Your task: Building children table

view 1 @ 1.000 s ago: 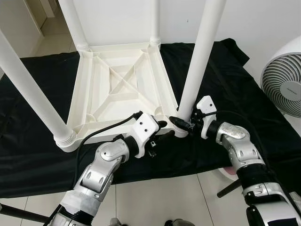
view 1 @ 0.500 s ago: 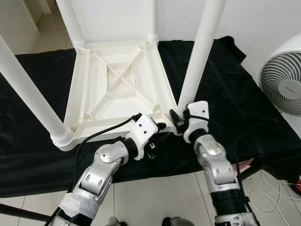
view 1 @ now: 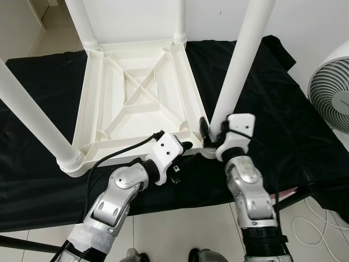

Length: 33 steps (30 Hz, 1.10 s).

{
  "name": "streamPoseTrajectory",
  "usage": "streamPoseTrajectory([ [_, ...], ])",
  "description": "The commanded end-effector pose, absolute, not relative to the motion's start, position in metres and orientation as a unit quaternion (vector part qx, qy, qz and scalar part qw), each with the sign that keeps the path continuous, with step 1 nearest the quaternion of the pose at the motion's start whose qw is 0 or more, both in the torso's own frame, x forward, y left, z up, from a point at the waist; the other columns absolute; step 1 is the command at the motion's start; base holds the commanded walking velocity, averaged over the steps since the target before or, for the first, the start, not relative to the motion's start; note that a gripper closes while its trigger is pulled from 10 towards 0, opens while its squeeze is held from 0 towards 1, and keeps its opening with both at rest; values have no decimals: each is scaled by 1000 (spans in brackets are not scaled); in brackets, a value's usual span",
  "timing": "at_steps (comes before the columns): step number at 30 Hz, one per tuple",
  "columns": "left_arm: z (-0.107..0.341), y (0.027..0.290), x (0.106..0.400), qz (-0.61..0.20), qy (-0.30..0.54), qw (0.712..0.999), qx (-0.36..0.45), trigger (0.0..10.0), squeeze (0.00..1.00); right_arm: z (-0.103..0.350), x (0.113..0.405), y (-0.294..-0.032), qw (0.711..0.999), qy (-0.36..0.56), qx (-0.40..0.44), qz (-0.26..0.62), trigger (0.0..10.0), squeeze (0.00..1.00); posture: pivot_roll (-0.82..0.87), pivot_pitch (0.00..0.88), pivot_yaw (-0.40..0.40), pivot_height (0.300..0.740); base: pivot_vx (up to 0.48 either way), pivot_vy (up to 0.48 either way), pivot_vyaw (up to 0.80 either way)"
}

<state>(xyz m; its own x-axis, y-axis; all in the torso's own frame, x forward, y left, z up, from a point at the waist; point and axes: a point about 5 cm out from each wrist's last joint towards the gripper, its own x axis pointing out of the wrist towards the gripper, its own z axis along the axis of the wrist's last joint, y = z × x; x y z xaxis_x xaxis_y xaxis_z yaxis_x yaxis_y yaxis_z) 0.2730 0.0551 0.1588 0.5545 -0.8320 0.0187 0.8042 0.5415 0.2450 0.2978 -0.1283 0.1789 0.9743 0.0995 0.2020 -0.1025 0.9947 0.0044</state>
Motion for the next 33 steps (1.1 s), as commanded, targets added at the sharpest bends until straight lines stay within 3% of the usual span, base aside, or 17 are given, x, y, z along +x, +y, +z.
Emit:
streamPoseTrajectory([
  [1,157,57,273,-448,-64,885,106,10000,0,181,294,-135,992,-116,11,38,10000,1000,-124,118,45,740,0,0,0],
  [2,157,58,273,-447,-64,886,107,10000,0,182,291,-138,992,-121,11,37,10000,906,-124,118,45,740,0,0,0],
  [3,157,58,273,-446,-64,886,107,10000,0,182,287,-140,991,-127,11,37,10000,0,-124,123,44,740,0,0,0],
  [17,155,64,277,-432,-60,889,138,10000,0,157,250,-158,992,-92,-17,90,10000,0,-147,140,57,740,0,0,0],
  [33,160,96,293,-361,-68,914,172,10000,0,145,221,-144,970,-49,-33,236,10000,0,-146,128,54,740,0,0,0],
])
